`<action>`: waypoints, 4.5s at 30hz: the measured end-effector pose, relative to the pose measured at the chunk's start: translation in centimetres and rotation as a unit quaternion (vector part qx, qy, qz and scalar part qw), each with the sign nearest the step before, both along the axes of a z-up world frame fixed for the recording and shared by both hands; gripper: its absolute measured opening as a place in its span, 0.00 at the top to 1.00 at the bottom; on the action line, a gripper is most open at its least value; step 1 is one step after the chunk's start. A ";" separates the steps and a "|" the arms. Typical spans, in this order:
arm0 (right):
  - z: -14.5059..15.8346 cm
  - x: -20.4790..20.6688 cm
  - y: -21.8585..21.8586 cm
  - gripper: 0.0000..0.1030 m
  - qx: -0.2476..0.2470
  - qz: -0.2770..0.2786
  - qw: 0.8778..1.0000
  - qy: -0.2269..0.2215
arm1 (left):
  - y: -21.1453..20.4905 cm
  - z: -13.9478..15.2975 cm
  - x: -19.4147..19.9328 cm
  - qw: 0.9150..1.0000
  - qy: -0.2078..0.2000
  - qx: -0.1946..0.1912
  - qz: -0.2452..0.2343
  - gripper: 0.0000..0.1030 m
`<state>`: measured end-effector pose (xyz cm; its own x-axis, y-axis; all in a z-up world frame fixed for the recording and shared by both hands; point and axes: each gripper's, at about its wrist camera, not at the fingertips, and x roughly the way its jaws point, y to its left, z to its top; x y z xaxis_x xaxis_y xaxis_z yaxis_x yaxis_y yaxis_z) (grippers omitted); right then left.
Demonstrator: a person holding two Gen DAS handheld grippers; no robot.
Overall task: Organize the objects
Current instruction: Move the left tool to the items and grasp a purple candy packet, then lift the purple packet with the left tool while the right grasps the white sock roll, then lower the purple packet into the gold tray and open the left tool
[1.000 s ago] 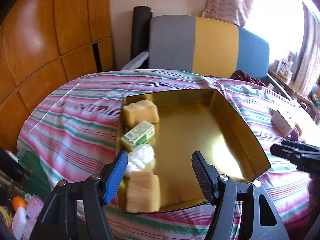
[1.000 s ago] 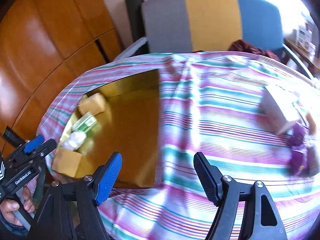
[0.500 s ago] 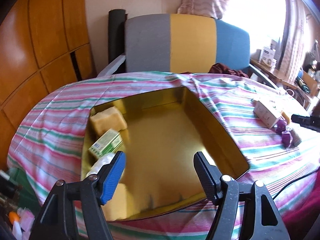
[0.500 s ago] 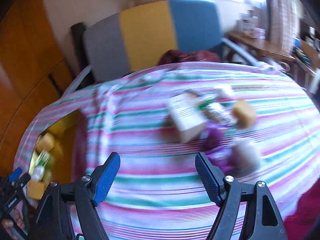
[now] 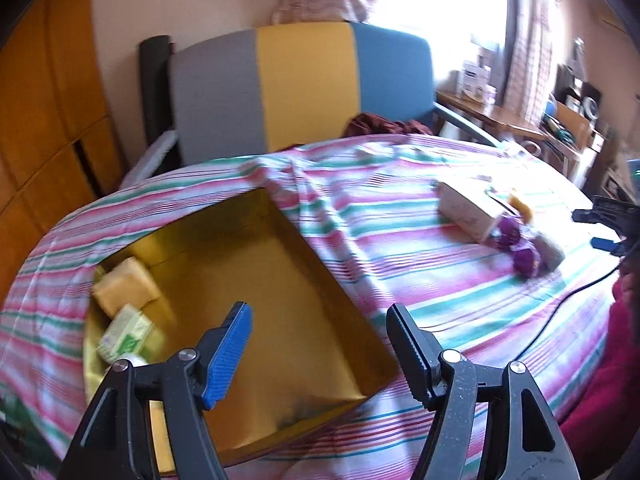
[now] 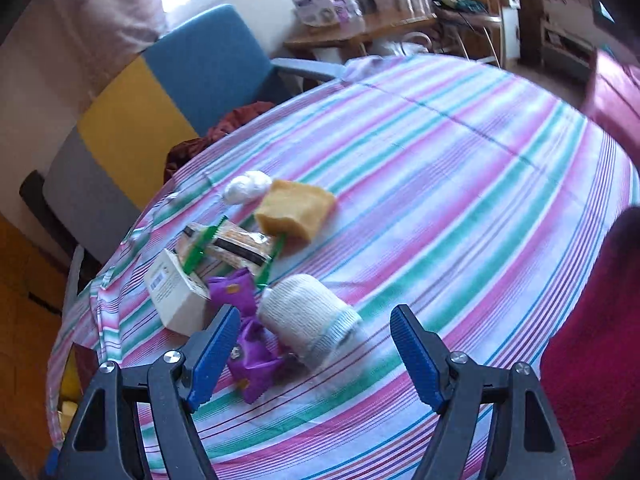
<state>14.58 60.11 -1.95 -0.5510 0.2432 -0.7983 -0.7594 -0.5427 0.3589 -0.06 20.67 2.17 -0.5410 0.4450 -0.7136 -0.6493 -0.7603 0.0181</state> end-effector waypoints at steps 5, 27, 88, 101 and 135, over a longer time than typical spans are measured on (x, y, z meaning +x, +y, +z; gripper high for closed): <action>-0.9 0.3 0.7 0.24 -0.024 -0.009 1.000 0.004 | 4.0 -0.8 0.3 0.999 -0.027 -0.009 -0.036 0.40; -1.8 1.0 1.5 0.23 -0.082 -0.003 0.995 0.047 | 25.8 -6.0 3.3 0.957 -0.230 -0.012 -0.175 0.53; -5.2 -8.5 -2.3 0.43 0.134 0.191 0.948 -0.215 | 8.1 -4.7 4.3 0.979 -0.147 0.037 -0.139 0.70; -5.4 -8.7 -2.9 0.44 0.153 0.197 0.941 -0.231 | 1.7 -1.2 -0.1 0.982 -0.148 0.102 -0.061 0.72; -5.7 -9.0 -2.9 0.44 0.160 0.200 0.937 -0.237 | -7.6 -7.5 -21.5 0.975 -0.148 -0.037 0.161 0.72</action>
